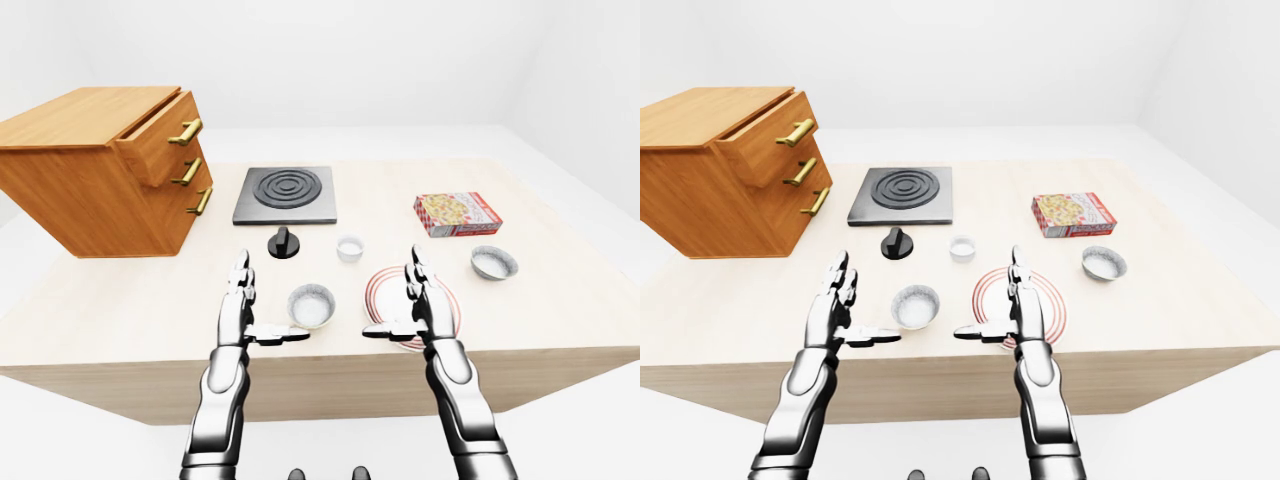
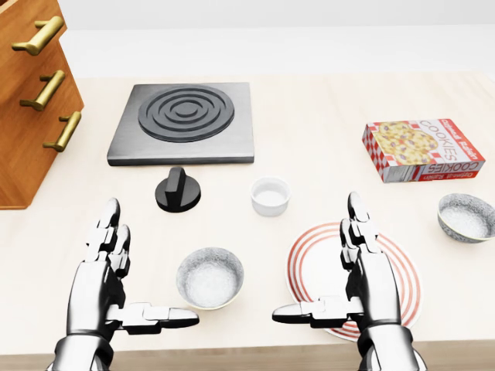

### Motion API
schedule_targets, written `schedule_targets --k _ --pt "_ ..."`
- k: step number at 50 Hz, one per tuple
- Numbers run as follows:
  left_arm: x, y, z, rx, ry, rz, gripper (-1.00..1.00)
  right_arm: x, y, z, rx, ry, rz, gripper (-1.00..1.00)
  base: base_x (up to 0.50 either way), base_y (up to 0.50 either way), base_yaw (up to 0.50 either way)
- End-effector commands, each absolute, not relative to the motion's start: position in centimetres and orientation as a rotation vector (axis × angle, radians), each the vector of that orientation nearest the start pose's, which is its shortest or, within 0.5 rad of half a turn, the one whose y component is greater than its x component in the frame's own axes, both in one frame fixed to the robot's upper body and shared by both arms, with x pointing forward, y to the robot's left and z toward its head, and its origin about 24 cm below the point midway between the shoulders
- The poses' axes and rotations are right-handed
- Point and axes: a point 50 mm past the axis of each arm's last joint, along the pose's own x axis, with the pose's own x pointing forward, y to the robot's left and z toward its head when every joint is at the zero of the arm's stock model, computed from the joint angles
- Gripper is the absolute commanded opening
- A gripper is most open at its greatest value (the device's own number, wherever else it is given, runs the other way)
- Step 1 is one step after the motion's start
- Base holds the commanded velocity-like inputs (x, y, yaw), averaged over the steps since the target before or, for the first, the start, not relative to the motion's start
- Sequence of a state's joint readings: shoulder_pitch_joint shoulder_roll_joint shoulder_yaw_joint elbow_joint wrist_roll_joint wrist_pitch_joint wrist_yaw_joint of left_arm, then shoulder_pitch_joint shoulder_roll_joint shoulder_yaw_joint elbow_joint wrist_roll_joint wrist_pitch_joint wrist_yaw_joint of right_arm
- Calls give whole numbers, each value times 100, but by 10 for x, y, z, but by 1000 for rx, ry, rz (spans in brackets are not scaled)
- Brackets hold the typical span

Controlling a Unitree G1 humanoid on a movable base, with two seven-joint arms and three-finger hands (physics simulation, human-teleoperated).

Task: Pick the akita bowl next to the plate and place it on the plate.

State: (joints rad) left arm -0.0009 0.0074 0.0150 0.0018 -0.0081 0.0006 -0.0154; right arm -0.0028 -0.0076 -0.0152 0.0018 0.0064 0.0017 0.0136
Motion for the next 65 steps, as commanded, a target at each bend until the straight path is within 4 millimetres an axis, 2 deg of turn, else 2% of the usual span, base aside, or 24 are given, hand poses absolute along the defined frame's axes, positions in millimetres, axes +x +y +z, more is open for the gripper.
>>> schedule_targets --k 1,26,33,65 --pt "254 160 40 -4 8 -2 100 255 -159 41 -8 5 0 100 0 0 0" --pt "254 160 38 11 10 1 100 257 -162 42 -15 0 -27 100 0 0 0" --pt "255 160 39 10 8 4 100 254 -163 51 34 -20 -15 100 0 0 0" --pt "255 161 37 8 9 6 100 255 -165 50 50 -25 -18 100 -10 -36 0"
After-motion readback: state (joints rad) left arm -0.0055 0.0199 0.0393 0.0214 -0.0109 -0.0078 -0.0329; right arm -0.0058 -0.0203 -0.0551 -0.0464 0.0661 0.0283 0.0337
